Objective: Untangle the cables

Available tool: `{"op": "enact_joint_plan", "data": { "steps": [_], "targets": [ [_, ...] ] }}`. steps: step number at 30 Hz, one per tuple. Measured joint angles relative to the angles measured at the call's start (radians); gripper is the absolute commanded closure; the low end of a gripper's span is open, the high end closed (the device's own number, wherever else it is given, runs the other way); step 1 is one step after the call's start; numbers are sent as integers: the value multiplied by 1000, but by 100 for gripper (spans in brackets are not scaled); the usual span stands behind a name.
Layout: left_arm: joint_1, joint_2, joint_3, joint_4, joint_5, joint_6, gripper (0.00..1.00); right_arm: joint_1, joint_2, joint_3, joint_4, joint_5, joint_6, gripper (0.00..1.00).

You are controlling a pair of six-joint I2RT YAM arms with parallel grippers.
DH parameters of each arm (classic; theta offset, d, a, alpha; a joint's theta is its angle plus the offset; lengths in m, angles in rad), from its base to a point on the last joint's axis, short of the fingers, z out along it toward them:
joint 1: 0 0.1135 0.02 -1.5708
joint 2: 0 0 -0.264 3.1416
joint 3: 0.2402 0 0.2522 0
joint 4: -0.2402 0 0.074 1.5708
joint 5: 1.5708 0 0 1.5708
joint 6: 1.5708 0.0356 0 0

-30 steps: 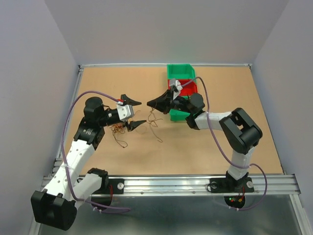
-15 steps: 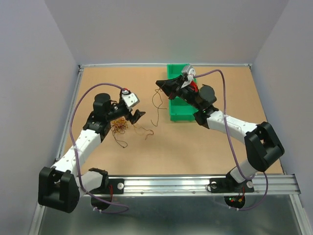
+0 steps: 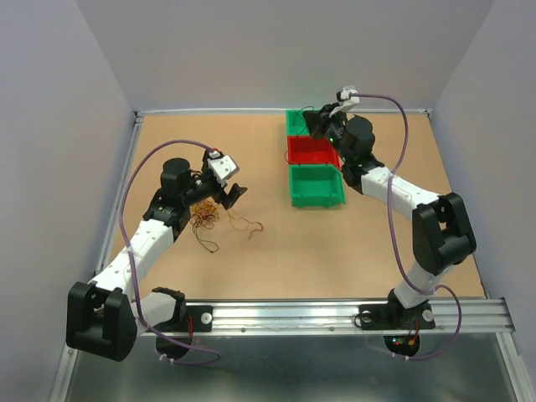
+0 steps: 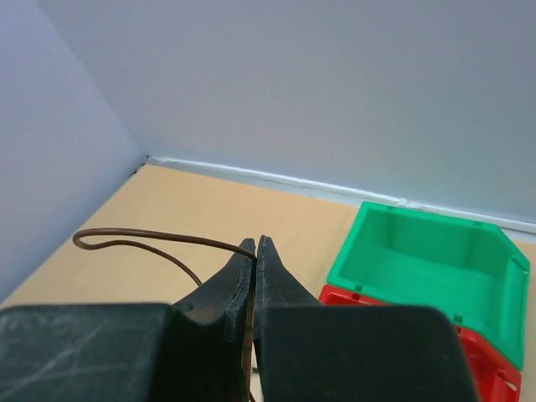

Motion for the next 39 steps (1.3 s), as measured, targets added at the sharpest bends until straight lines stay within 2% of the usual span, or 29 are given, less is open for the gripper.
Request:
{"op": "enact_joint_plan", "data": {
  "steps": [9, 18, 27, 36, 39],
  "targets": [
    [0, 10, 1, 3, -19, -3, 9, -56, 135, 233, -151, 185, 16, 99],
    [0, 38, 20, 6, -57, -3, 9, -123, 349, 493, -172, 278, 11, 99],
    [0, 59, 27, 7, -74, -3, 9, -130, 609, 743, -192, 373, -21, 99],
    [0, 59, 31, 6, -74, -3, 9, -130, 705, 804, -184, 376, -50, 99],
    [0, 59, 31, 6, -77, -3, 9, -130, 721, 803, -188, 354, -59, 94]
  ]
}}
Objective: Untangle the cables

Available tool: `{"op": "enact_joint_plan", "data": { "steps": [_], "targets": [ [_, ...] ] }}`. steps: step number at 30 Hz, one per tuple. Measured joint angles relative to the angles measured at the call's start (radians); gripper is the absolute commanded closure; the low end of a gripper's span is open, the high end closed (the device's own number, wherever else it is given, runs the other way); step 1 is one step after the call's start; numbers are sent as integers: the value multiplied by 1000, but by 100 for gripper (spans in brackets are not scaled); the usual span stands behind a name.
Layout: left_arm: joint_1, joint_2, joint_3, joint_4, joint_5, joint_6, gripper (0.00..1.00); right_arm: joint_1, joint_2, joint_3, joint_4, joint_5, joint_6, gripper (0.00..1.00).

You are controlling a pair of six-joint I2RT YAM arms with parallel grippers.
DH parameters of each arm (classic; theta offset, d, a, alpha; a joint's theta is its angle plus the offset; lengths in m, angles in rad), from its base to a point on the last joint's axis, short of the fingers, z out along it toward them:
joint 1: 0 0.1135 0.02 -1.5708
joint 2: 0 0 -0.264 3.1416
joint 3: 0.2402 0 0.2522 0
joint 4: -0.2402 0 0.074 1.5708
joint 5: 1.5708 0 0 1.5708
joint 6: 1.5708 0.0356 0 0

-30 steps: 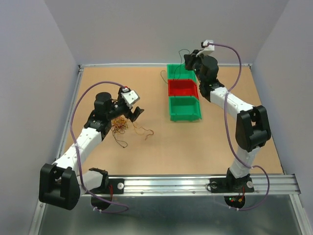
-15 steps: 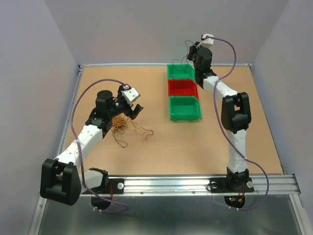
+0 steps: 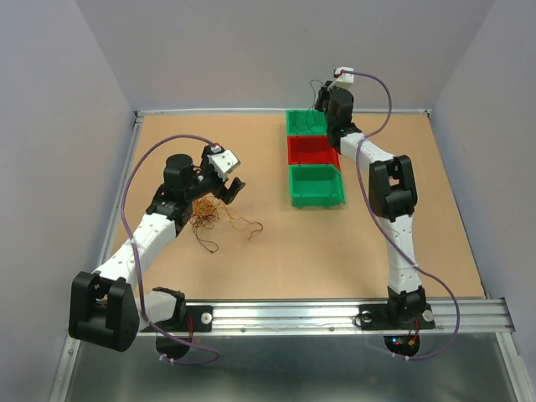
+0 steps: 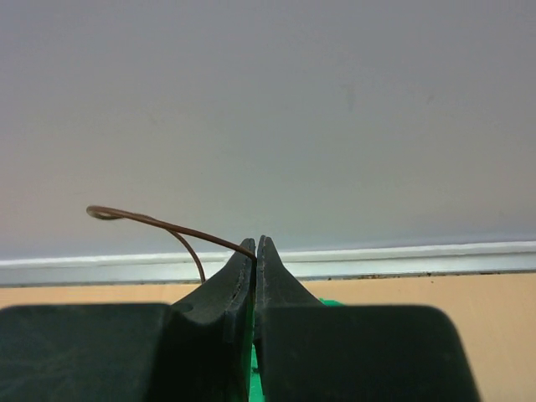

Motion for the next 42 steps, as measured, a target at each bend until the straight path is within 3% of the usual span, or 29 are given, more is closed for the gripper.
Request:
{"op": "enact_joint_plan", "data": {
  "steps": [3, 6, 21, 29, 31, 33, 38, 42],
  "targets": [
    [0, 0, 0, 0, -1, 0, 9, 0, 0, -1, 1, -39, -10, 79],
    [0, 0, 0, 0, -5, 0, 9, 0, -1, -7, 5, -72, -13, 69],
    [0, -16, 0, 0, -19, 0, 9, 0, -47, -93, -99, -138, 7, 61],
    [0, -51, 0, 2, -30, -11, 1, 0, -149, -171, -106, -174, 13, 41],
    [0, -75, -3, 6, -32, -16, 1, 0, -174, -193, -106, -196, 17, 31],
    [0, -112, -20, 29, -43, -25, 1, 0, -200, -229, -103, -230, 27, 25],
    [0, -215, -103, 108, -64, -48, 1, 5, -308, -378, -115, -409, 35, 23],
    [0, -206, -111, 108, -19, -25, 9, 45, -426, -493, -170, -566, -45, 20]
  ]
}}
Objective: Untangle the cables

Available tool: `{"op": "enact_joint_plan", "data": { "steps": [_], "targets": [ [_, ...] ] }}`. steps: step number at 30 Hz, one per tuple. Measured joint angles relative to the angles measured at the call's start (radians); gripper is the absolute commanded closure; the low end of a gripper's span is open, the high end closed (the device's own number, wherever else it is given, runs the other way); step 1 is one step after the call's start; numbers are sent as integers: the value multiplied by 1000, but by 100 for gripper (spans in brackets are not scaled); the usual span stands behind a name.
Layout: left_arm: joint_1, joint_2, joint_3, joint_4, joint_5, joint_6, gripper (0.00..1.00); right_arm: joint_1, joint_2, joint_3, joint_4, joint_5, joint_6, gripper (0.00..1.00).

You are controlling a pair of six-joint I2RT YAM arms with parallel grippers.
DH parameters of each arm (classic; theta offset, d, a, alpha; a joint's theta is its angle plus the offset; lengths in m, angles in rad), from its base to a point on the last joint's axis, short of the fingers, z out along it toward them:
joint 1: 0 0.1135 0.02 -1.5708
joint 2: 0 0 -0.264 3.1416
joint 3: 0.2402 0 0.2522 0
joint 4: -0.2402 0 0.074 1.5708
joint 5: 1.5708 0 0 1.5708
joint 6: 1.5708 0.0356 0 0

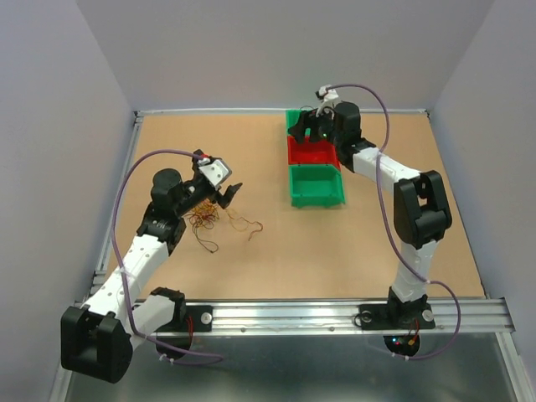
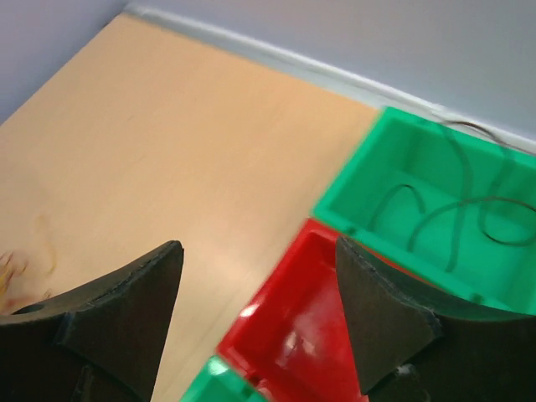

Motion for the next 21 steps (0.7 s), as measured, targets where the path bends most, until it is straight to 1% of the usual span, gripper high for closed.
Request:
{"op": "enact_joint_plan", "data": {
  "steps": [4, 6, 7, 10, 15, 21],
  "targets": [
    [-1, 50, 11, -32, 12, 18, 11, 69, -115, -97, -50, -185, -117, 17],
    [-1, 67, 13, -38, -6, 18, 12, 108, -166, -138, -63, -282, -162, 16],
    [-1, 69, 13, -38, -18, 16, 12, 124, -183, -151, -71, -328, -187, 16],
    [-1, 70, 13, -13, -113, -26, 12, 160, -200, -156, -101, -400, -250, 16],
    [13, 69, 13, 46, -264, -94, 12, 217, -178, -151, -179, -431, -336, 16],
    [66, 37, 9, 129, -416, -175, 12, 304, -75, -84, -287, -407, -426, 16]
  ]
}}
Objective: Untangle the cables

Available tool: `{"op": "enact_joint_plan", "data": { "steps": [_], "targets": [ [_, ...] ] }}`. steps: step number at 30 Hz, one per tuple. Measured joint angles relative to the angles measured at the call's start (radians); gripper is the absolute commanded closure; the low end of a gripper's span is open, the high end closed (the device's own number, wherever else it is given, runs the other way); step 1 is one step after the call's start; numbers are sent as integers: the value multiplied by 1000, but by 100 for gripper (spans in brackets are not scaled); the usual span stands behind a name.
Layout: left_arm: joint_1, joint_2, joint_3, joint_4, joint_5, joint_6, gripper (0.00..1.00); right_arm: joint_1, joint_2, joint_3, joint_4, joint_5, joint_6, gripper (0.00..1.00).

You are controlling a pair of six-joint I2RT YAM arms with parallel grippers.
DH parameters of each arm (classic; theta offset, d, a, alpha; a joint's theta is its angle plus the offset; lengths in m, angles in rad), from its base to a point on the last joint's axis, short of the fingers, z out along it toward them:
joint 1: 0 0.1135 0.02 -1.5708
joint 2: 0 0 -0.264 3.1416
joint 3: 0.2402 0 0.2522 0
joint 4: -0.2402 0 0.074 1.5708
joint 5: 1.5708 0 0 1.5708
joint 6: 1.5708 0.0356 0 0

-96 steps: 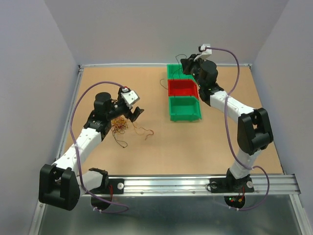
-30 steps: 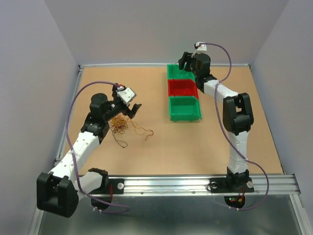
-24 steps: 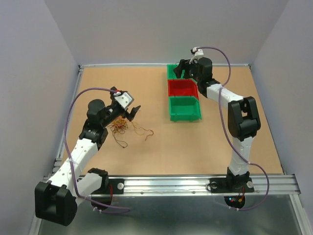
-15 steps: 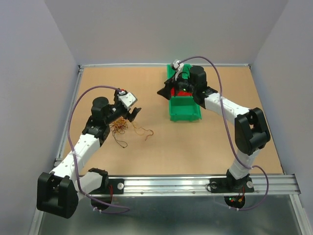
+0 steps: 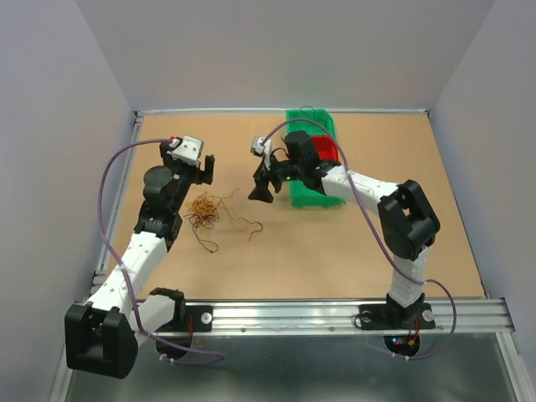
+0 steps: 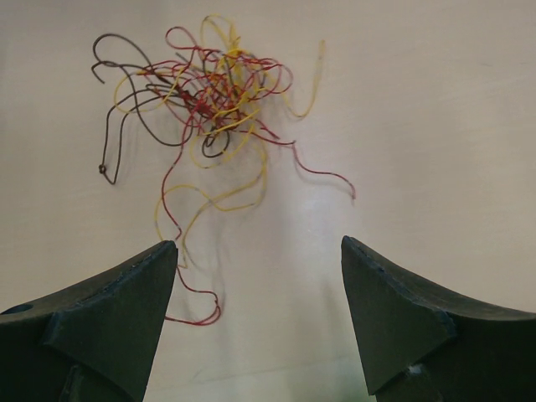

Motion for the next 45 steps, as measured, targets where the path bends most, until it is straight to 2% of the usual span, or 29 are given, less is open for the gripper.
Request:
{"op": "enact_joint_plan", "data": {
  "steps": [9, 21, 23, 25, 26, 27, 28, 29, 33, 36, 42, 45],
  "targets": [
    [119, 0, 0, 54, -48, -89, 13, 160, 99, 123, -95, 35, -67, 17],
    [156, 25, 0, 57, -30, -126, 13, 185, 272, 311, -106, 136, -40, 22],
    [156, 25, 0, 57, -22, -126, 13, 185, 283, 317, -114, 142, -37, 29],
    [158, 25, 0, 57, -9, -126, 13, 187, 287, 317, -127, 142, -35, 47],
    [158, 25, 0, 57, -6, -126, 14, 188, 287, 317, -130, 141, -37, 58],
    [158, 25, 0, 57, -3, -125, 14, 190, 287, 318, -132, 139, -42, 83],
    [158, 25, 0, 57, 1, -125, 14, 192, 287, 319, -134, 135, -49, 96],
    [158, 25, 0, 57, 5, -125, 14, 193, 287, 320, -138, 135, -47, 99],
    [158, 25, 0, 56, 51, -121, 12, 196, 279, 319, -159, 145, -66, 99],
    [159, 25, 0, 56, 169, -106, 12, 192, 224, 283, -159, 146, -72, 99],
    [157, 23, -5, 53, 404, -64, 9, 182, -47, 98, -97, 140, -54, 99],
    [153, 13, -15, 51, 497, -36, 7, 181, -169, -4, 8, 164, -20, 99]
  ]
}}
